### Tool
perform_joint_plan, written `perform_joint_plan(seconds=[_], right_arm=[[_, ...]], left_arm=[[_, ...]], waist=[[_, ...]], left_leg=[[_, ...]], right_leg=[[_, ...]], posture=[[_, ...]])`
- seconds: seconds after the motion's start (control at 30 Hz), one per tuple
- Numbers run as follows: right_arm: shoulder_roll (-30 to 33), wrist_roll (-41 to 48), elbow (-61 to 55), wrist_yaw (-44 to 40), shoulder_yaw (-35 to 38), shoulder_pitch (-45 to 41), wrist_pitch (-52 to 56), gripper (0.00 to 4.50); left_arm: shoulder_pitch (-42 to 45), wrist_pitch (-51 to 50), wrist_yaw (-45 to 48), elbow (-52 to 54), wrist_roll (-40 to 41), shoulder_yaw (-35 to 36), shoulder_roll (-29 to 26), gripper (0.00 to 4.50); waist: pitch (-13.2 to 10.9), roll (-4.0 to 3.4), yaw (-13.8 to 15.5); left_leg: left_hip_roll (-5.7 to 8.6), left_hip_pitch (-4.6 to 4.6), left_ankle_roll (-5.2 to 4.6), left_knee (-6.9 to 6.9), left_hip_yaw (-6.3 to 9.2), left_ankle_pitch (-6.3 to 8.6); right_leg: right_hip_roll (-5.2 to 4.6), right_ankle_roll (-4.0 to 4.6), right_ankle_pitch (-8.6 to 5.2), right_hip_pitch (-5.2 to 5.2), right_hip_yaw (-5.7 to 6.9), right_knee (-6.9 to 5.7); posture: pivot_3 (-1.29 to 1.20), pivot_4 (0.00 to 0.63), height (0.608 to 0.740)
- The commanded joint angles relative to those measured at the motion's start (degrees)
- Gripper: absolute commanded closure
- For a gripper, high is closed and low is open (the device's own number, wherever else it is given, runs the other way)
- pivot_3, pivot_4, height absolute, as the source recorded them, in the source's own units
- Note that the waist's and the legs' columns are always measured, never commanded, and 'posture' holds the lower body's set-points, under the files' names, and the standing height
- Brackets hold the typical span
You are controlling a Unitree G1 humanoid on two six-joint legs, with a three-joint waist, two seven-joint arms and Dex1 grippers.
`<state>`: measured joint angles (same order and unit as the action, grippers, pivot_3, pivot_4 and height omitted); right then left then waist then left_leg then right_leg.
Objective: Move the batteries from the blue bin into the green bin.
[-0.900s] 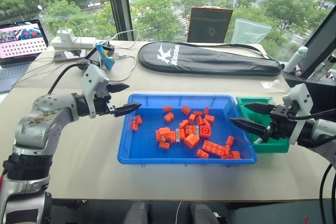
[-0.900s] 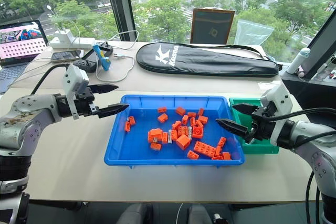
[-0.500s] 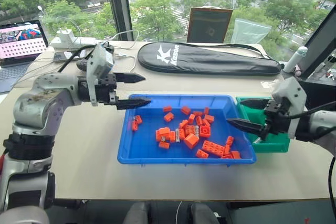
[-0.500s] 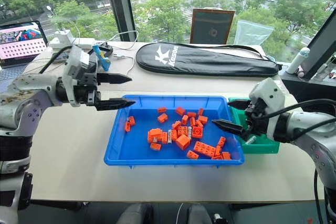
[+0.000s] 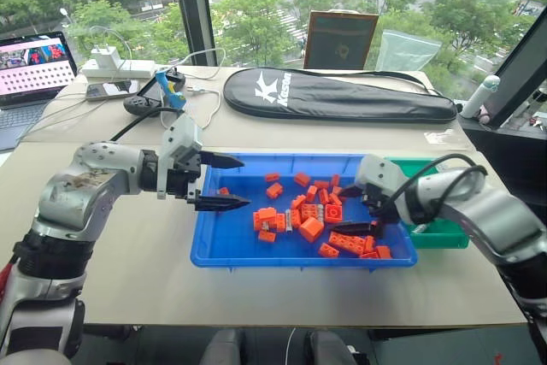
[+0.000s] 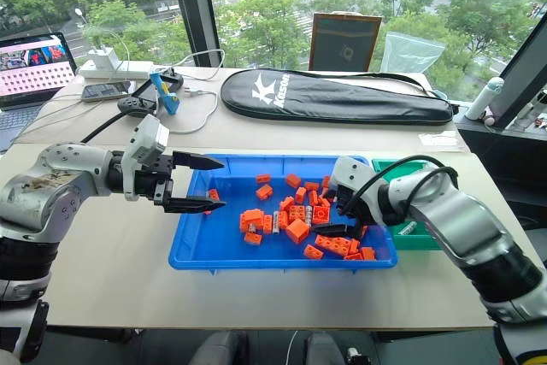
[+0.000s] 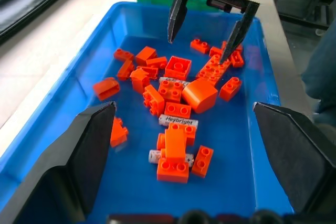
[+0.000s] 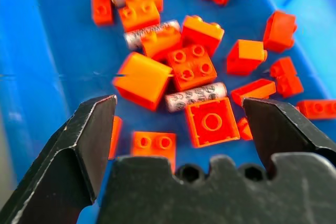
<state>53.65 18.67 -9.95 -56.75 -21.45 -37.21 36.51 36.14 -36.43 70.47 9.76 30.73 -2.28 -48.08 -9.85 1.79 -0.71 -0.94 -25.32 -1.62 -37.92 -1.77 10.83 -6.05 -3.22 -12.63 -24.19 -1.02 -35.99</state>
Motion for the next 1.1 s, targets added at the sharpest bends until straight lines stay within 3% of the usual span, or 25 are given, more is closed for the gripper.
perform_joint_plan(seconds=[0.03, 0.3, 0.4, 0.57, 0.63, 0.77, 1.1], right_arm=[[-1.0, -3.8, 3.8, -3.5, 0.2, -1.5, -5.6, 0.06], [-5.8, -8.3, 11.3, -8.8, -1.5, -1.6, -9.1, 0.06], [-7.2, -8.9, 12.2, -9.1, -0.9, -1.8, -8.8, 0.7], [-8.3, -10.0, 12.9, -9.6, 0.0, -2.0, -9.3, 2.54], [-7.9, -9.8, 12.2, -9.9, 0.8, -2.2, -8.8, 3.05], [-5.7, -8.6, 10.8, -10.5, 4.9, -5.3, -7.1, 3.04], [-11.3, -20.9, 31.1, 1.3, 5.5, -12.7, -28.8, 3.04]], left_arm=[[-0.8, 0.7, -1.0, 2.6, -0.2, 2.0, -1.2, 0.0], [-4.3, -1.7, -3.7, 6.5, 1.4, 5.9, -3.9, 0.0], [-4.4, -2.1, -3.8, 6.6, 1.9, 6.5, -4.6, 0.0], [-4.1, -2.4, -3.8, 6.5, 2.2, 6.5, -5.0, 0.0], [-3.6, -2.5, -3.7, 6.3, 2.2, 6.4, -4.9, 0.0], [-2.7, -1.9, -3.4, 5.4, 1.7, 5.6, -4.5, 0.0], [-0.4, 0.4, -3.2, 2.8, -0.2, 3.6, -3.0, 0.0]], waist=[[0.0, 0.0, 0.1], [0.0, 0.0, -0.2], [0.0, 0.0, -0.1], [0.0, 0.0, 0.1], [0.0, 0.0, 0.0], [0.0, -0.02, 0.0], [0.0, -0.01, -0.1]], left_leg=[[-0.01, -0.01, 0.0, 0.0, 0.0, 0.0], [-0.03, 0.0, 0.0, 0.0, 0.02, 0.0], [-0.05, 0.03, 0.01, 0.0, 0.03, 0.0], [-0.02, 0.02, 0.01, 0.0, 0.02, 0.0], [-0.02, 0.02, 0.01, 0.0, 0.02, 0.0], [-0.02, 0.02, 0.01, 0.0, 0.01, 0.0], [-0.03, 0.05, 0.02, 0.0, -0.01, -0.01]], right_leg=[[0.0, 0.0, 0.0, -0.02, 0.0, -0.01], [0.02, 0.01, 0.0, -0.05, 0.02, -0.1], [0.04, 0.01, 0.0, -0.02, 0.03, -0.11], [0.03, 0.0, 0.0, -0.01, 0.02, -0.1], [0.03, 0.0, 0.0, -0.01, 0.02, -0.1], [0.03, 0.01, 0.0, -0.04, 0.02, -0.11], [0.05, 0.02, 0.01, -0.03, 0.0, -0.11]], posture=[[0.0, 0.15, 0.74], [0.0, 0.15, 0.74], [0.0, 0.15, 0.74], [0.0, 0.15, 0.74], [0.0, 0.15, 0.74], [0.0, 0.15, 0.74], [0.0, 0.15, 0.74]])
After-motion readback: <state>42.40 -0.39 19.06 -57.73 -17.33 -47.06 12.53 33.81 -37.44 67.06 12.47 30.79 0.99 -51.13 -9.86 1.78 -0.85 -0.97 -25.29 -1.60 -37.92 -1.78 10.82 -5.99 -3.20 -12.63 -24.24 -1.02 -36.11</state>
